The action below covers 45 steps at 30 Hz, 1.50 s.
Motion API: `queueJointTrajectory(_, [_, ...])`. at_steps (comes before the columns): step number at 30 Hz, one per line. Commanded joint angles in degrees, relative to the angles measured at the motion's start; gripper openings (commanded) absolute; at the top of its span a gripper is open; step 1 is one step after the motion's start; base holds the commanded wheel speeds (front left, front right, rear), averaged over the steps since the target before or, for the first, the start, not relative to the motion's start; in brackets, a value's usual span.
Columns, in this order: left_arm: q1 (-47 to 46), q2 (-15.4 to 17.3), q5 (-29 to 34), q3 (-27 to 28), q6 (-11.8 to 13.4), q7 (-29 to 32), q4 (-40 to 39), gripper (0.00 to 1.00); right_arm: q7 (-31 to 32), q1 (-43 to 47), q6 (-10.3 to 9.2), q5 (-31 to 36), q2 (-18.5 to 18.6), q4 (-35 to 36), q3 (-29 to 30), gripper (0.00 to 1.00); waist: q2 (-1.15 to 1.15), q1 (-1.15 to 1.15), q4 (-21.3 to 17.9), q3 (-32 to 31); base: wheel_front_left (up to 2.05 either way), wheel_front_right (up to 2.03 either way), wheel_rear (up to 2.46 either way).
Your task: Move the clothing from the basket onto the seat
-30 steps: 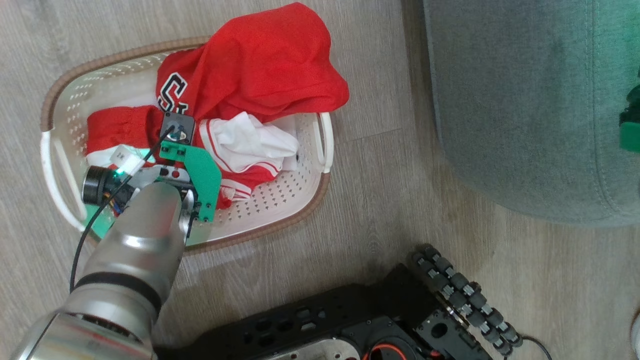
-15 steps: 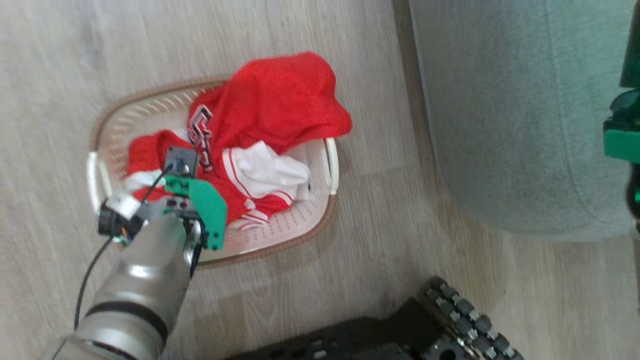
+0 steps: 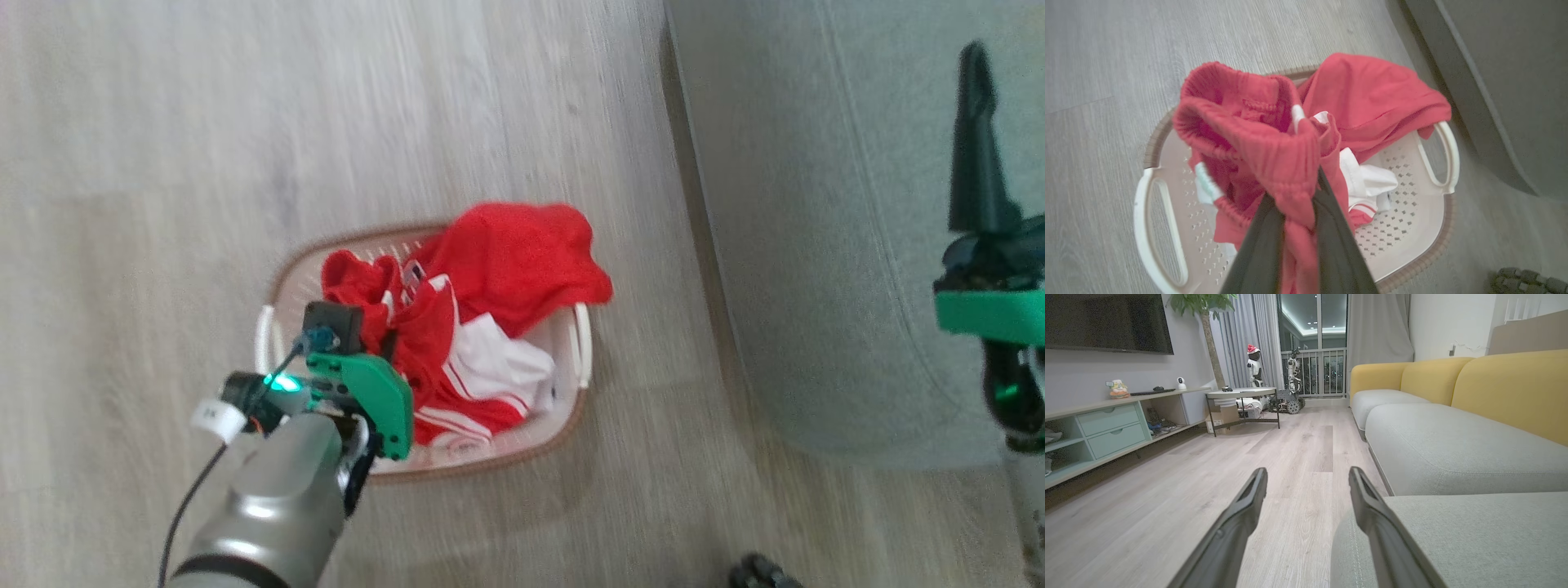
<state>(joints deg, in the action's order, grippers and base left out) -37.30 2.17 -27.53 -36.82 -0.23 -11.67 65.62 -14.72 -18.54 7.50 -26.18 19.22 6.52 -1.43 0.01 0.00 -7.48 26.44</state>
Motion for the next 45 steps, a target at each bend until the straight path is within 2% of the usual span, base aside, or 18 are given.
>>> queueJointTrajectory(1, [0.9, 0.7, -1.4, 0.4, -0.2, -1.2, -2.2, 0.00, -0.3, 1.7, -0.01, 0.5, 1.0, 1.4, -0.8, 1.00, -0.01, 0.00, 3.0, -5.4, 0.00, 0.00, 0.00])
queueJointTrajectory(9, [2.2, 0.7, -4.2, -2.3, 1.2, -3.0, -9.1, 0.00, -0.3, 5.4, -0.01, 2.0, 0.7, 0.9, -2.1, 1.00, -0.01, 0.00, 6.6, -13.0, 0.00, 0.00, 0.00])
queueJointTrajectory(14, [1.9, 0.8, -3.4, -2.0, 2.4, -3.3, -15.4, 0.00, -0.3, 7.7, -0.01, 2.6, -0.1, 0.3, -3.3, 1.00, -0.01, 0.00, 8.7, -17.1, 0.00, 0.00, 0.00])
queueJointTrajectory(25, [1.6, 4.7, -1.0, -0.6, 3.5, -2.1, -33.2, 0.00, -0.3, 11.6, -0.01, 3.1, -2.1, -0.8, -8.8, 1.00, -0.01, 0.00, 11.1, -23.7, 0.00, 0.00, 0.00])
queueJointTrajectory(35, [0.0, 8.0, -1.5, -0.5, 4.2, 4.2, -46.7, 0.00, -0.3, 13.8, -0.01, 3.0, -2.3, -1.2, -13.1, 1.00, -0.01, 0.00, 11.5, -25.9, 0.00, 0.00, 0.00])
queueJointTrajectory(45, [0.8, 8.4, -1.9, -1.3, 5.1, 6.4, -51.6, 0.00, -0.3, 12.5, -0.01, 1.5, -1.5, -1.6, -18.2, 1.00, -0.01, 0.00, 11.6, -25.8, 0.00, 0.00, 0.00])
